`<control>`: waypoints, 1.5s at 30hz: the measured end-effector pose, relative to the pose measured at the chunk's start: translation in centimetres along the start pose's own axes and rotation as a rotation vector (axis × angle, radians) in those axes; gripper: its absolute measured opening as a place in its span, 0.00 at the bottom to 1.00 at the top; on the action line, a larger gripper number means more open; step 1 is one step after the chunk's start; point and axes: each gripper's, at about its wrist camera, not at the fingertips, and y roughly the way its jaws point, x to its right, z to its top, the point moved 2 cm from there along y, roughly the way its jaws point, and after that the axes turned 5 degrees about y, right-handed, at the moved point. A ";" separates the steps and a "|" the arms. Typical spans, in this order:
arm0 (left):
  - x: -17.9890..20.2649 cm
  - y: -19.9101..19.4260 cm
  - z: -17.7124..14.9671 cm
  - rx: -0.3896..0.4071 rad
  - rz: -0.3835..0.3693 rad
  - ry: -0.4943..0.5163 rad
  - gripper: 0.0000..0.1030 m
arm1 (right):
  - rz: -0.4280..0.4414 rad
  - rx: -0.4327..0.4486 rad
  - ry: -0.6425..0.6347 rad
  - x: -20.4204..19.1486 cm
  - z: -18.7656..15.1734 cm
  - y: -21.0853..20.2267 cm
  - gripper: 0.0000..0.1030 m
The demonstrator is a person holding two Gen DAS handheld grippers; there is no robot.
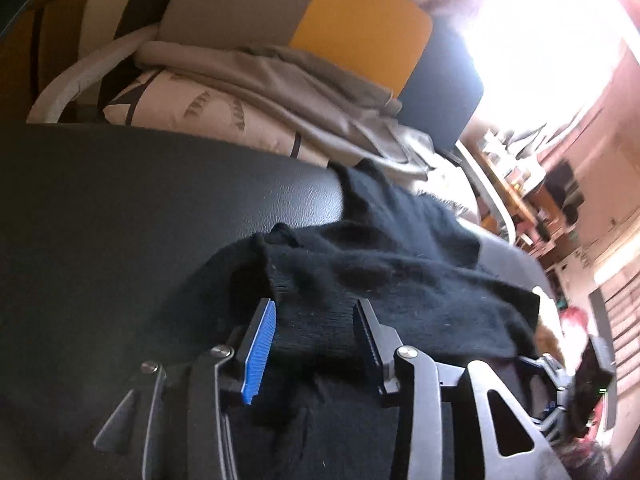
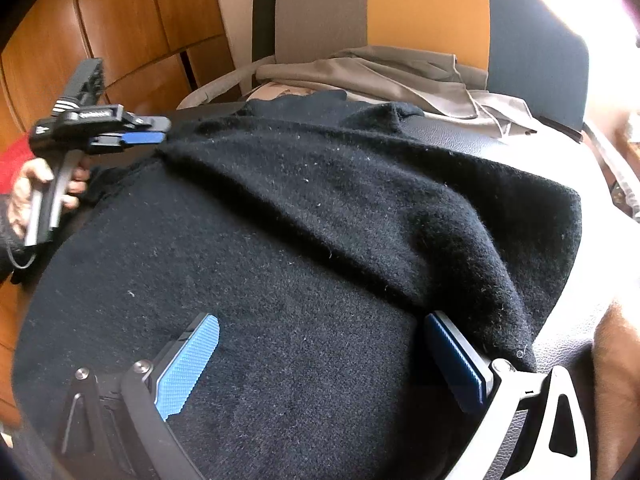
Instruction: Fold clothes
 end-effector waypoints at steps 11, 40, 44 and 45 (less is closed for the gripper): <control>-1.5 -4.7 -1.1 0.072 -0.024 -0.081 0.00 | 0.040 0.024 0.102 -0.2 1.2 -1.1 0.98; -1.1 -10.2 -2.5 0.139 -0.139 -0.093 0.03 | 0.009 0.120 0.231 1.8 3.8 1.2 1.00; -2.7 -9.1 -3.7 0.043 -0.035 -0.114 0.03 | 0.065 0.088 0.189 0.5 3.9 0.9 1.00; -3.1 -8.6 -4.0 0.017 -0.012 -0.127 0.03 | 0.072 0.078 0.179 0.1 3.8 0.9 1.00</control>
